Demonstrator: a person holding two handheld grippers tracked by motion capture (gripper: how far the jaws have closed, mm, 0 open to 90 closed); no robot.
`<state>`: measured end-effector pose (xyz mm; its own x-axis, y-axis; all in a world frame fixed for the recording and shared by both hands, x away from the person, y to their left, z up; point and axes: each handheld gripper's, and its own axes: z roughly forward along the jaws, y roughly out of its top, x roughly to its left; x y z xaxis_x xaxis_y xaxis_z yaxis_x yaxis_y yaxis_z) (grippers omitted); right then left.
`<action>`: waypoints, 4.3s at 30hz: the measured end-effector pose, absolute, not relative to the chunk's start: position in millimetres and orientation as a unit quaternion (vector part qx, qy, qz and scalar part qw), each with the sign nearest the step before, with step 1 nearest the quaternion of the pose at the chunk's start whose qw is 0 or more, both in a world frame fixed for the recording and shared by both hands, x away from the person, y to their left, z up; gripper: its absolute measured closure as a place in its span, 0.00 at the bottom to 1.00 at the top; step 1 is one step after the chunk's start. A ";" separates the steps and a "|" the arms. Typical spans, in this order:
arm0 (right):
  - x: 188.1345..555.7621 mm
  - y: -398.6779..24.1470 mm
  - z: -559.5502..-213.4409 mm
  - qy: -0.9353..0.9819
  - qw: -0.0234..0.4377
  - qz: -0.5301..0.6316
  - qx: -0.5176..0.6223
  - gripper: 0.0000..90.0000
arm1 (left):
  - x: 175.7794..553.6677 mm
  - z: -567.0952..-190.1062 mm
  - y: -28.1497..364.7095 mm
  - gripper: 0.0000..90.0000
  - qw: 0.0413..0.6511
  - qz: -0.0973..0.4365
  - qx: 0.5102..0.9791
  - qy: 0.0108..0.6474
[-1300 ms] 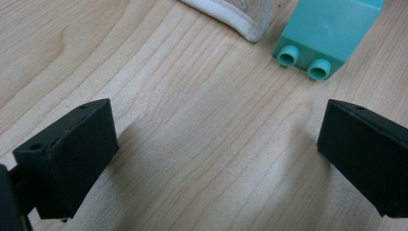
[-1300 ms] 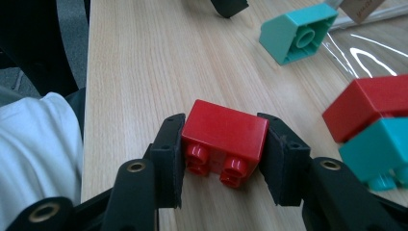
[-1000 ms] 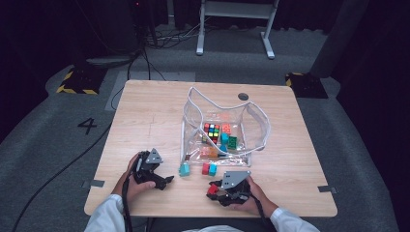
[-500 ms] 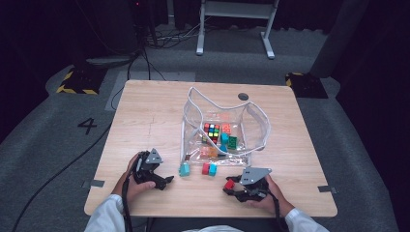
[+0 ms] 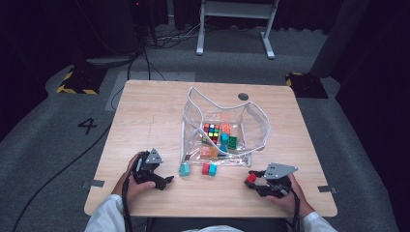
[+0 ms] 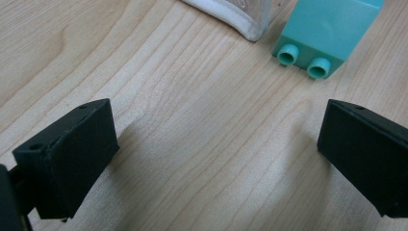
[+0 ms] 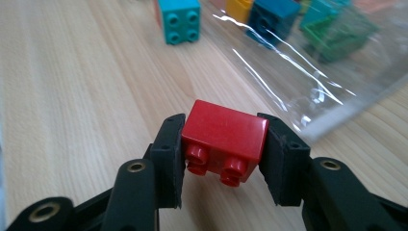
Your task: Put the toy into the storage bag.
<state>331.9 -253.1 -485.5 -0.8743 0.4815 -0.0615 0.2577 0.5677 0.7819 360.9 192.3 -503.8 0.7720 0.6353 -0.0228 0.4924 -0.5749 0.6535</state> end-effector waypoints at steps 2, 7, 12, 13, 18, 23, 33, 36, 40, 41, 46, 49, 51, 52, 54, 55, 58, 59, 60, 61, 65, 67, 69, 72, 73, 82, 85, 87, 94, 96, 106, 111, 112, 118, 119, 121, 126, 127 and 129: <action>332.6 -260.9 -484.8 0.873 0.141 0.410 0.224 0.62 | 360.9 -503.8 192.3 0.00 0.332 0.108 0.881 0.320; 336.4 -280.7 -481.1 0.862 0.152 0.416 0.247 0.62 | 361.0 -503.9 192.3 0.00 0.332 0.107 0.881 0.320; 342.5 -294.0 -475.9 0.851 0.157 0.427 0.263 0.62 | 361.0 -503.9 192.3 0.00 0.332 0.107 0.881 0.320; 343.4 -295.6 -475.0 0.852 0.156 0.425 0.263 0.62 | 361.0 -503.9 192.3 0.00 0.332 0.107 0.881 0.320; 348.2 -302.3 -471.2 0.848 0.168 0.422 0.273 0.62 | 361.0 -503.9 192.3 0.00 0.332 0.107 0.881 0.320; 358.4 -311.3 -458.3 0.834 0.173 0.433 0.294 0.62 | 361.2 -503.9 192.3 0.00 0.332 0.107 0.881 0.320; 385.1 -318.5 -431.6 0.829 0.190 0.428 0.306 0.62 | 361.1 -503.8 192.0 0.00 0.331 0.103 0.881 0.322; 391.9 -321.1 -421.1 0.824 0.197 0.433 0.308 0.62 | 361.2 -503.8 192.0 0.00 0.331 0.103 0.881 0.322; 399.0 -325.5 -397.5 0.819 0.215 0.440 0.299 0.62 | 361.5 -503.7 192.1 0.00 0.330 0.102 0.882 0.321; 400.4 -326.0 -390.3 0.817 0.220 0.442 0.297 0.62 | 361.4 -503.8 192.0 0.00 0.331 0.103 0.881 0.321; 408.0 -323.6 -357.5 0.818 0.236 0.445 0.278 0.62 | 361.5 -503.8 192.1 0.00 0.331 0.102 0.881 0.321; 418.1 -320.2 -345.8 0.817 0.236 0.450 0.273 0.62 | 361.4 -503.9 191.5 0.00 0.330 0.102 0.880 0.325; 424.7 -317.2 -339.7 0.816 0.237 0.450 0.275 0.62 | 361.5 -503.9 191.6 0.00 0.330 0.102 0.880 0.325; 427.2 -316.0 -336.7 0.814 0.237 0.454 0.273 0.62 | 361.5 -503.9 191.6 0.00 0.330 0.102 0.880 0.325; 430.9 -313.6 -330.7 0.813 0.235 0.459 0.270 0.62 | 361.5 -503.9 191.6 0.00 0.330 0.102 0.880 0.325; 432.0 -312.6 -328.0 0.812 0.233 0.462 0.271 0.62 | 361.5 -503.9 191.6 0.00 0.330 0.102 0.880 0.325; 437.6 -308.3 -322.2 0.813 0.228 0.464 0.269 0.62 | 361.4 -503.9 191.5 0.00 0.331 0.102 0.880 0.325; 439.1 -306.2 -320.5 0.813 0.230 0.461 0.270 0.62 | 361.3 -504.0 191.5 0.00 0.331 0.103 0.880 0.325; 440.2 -304.1 -318.7 0.814 0.230 0.459 0.269 0.62 | 361.3 -504.0 191.5 0.00 0.331 0.104 0.880 0.325; 441.3 -301.8 -317.4 0.815 0.228 0.462 0.264 0.62 | 361.3 -503.8 191.6 0.00 0.331 0.104 0.880 0.325; 443.1 -289.3 -313.0 0.819 0.225 0.462 0.253 0.62 | 361.2 -503.7 191.6 0.00 0.330 0.104 0.880 0.325; 443.8 -280.7 -312.7 0.824 0.218 0.462 0.246 0.62 | 361.2 -503.8 191.6 0.00 0.331 0.104 0.880 0.325; 445.0 -271.4 -313.6 0.832 0.214 0.457 0.229 0.62 | 361.2 -503.7 191.6 0.00 0.330 0.104 0.880 0.325; 448.0 -257.0 -317.1 0.844 0.209 0.443 0.221 0.62 | 361.2 -503.7 191.6 0.00 0.330 0.104 0.880 0.325; 449.8 -253.2 -318.8 0.850 0.204 0.438 0.210 0.62 | 361.2 -503.8 191.5 0.00 0.331 0.104 0.880 0.324; 452.9 -209.0 -330.7 0.898 0.173 0.378 0.142 0.62 | 361.2 -503.6 191.6 0.00 0.330 0.104 0.880 0.325; 453.8 -194.0 -333.2 0.913 0.163 0.352 0.126 0.62 | 361.2 -503.7 191.7 0.00 0.330 0.103 0.880 0.325; 454.0 -183.9 -334.5 0.922 0.160 0.332 0.117 0.62 | 361.2 -503.7 191.6 0.00 0.330 0.103 0.880 0.325; 458.6 -153.4 -344.7 0.949 0.144 0.263 0.098 0.62 | 361.2 -503.8 191.6 0.00 0.330 0.104 0.880 0.325; 461.2 -148.3 -348.7 0.958 0.140 0.231 0.094 0.62 | 361.2 -503.8 191.6 0.00 0.330 0.104 0.880 0.325; 470.3 -149.3 -362.2 0.977 0.113 0.149 0.107 0.62 | 361.3 -503.9 191.5 0.00 0.331 0.103 0.880 0.325; 468.2 -163.3 -363.3 0.981 0.114 0.113 0.110 0.62 | 361.5 -504.0 191.5 0.00 0.332 0.103 0.880 0.324; 468.5 -166.7 -363.5 0.982 0.116 0.107 0.107 0.62 | 361.7 -504.0 191.5 0.00 0.332 0.102 0.880 0.323; 469.3 -184.4 -360.7 0.978 0.116 0.120 0.128 0.61 | 362.2 -504.0 191.3 0.00 0.332 0.102 0.881 0.322; 468.9 -185.3 -361.2 0.977 0.117 0.125 0.125 0.61 | 362.1 -504.2 191.0 0.00 0.333 0.101 0.880 0.324; 468.7 -185.7 -361.7 0.977 0.121 0.127 0.119 0.61 | 362.1 -504.3 190.9 0.00 0.333 0.101 0.879 0.325; 467.8 -186.9 -360.6 0.974 0.131 0.135 0.126 0.58 | 362.0 -504.0 191.1 0.00 0.332 0.105 0.879 0.325; 467.5 -187.6 -360.3 0.973 0.132 0.140 0.128 0.58 | 362.1 -504.0 191.1 0.00 0.332 0.104 0.880 0.325; 466.7 -189.5 -358.8 0.971 0.136 0.148 0.126 0.55 | 362.1 -504.3 190.9 0.00 0.333 0.101 0.879 0.325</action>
<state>466.7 -189.5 -358.8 -0.9310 0.2859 -0.2269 0.2052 0.9241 0.3225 362.1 190.9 -504.3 0.7685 0.6386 -0.0390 0.5041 -0.5669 0.6516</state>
